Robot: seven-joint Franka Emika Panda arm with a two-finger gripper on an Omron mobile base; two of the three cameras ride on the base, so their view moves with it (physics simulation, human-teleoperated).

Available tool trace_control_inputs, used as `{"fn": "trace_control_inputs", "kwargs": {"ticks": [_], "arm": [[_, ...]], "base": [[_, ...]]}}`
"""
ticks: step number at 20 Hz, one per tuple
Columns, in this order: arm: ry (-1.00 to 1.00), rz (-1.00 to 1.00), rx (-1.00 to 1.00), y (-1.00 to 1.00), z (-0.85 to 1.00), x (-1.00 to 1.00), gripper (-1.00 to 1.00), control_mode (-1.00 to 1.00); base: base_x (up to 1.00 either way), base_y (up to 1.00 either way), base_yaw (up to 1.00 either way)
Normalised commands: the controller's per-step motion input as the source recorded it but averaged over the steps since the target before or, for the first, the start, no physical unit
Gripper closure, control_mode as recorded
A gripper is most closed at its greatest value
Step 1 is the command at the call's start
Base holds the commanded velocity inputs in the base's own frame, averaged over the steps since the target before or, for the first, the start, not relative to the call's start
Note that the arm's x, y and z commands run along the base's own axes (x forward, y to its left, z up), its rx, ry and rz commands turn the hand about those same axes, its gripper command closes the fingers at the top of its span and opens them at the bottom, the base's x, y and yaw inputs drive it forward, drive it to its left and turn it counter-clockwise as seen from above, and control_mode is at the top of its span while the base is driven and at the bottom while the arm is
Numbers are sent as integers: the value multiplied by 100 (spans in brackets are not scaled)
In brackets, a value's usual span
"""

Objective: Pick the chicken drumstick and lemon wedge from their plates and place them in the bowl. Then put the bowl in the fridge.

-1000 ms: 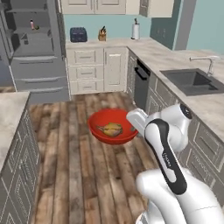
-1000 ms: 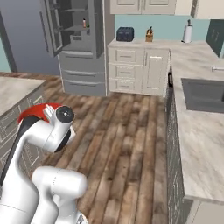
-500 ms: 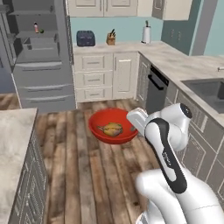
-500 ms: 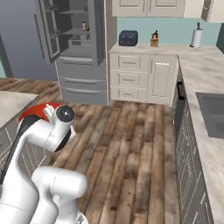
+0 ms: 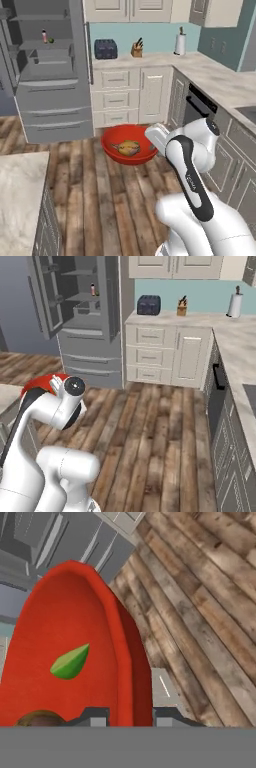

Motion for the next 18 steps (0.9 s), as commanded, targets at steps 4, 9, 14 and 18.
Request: {"fn": "trace_control_inputs", "kwargs": {"ticks": [4, 9, 14, 18], "arm": [[0, 0, 0, 0, 0, 0, 100, 100], [0, 0, 0, 0, 0, 0, 100, 100], [0, 0, 0, 0, 0, 0, 100, 100], [0, 0, 0, 0, 0, 0, 100, 100]], "base": [[94, 43, 0], [94, 43, 0], [94, 43, 0], [94, 45, 0]]}}
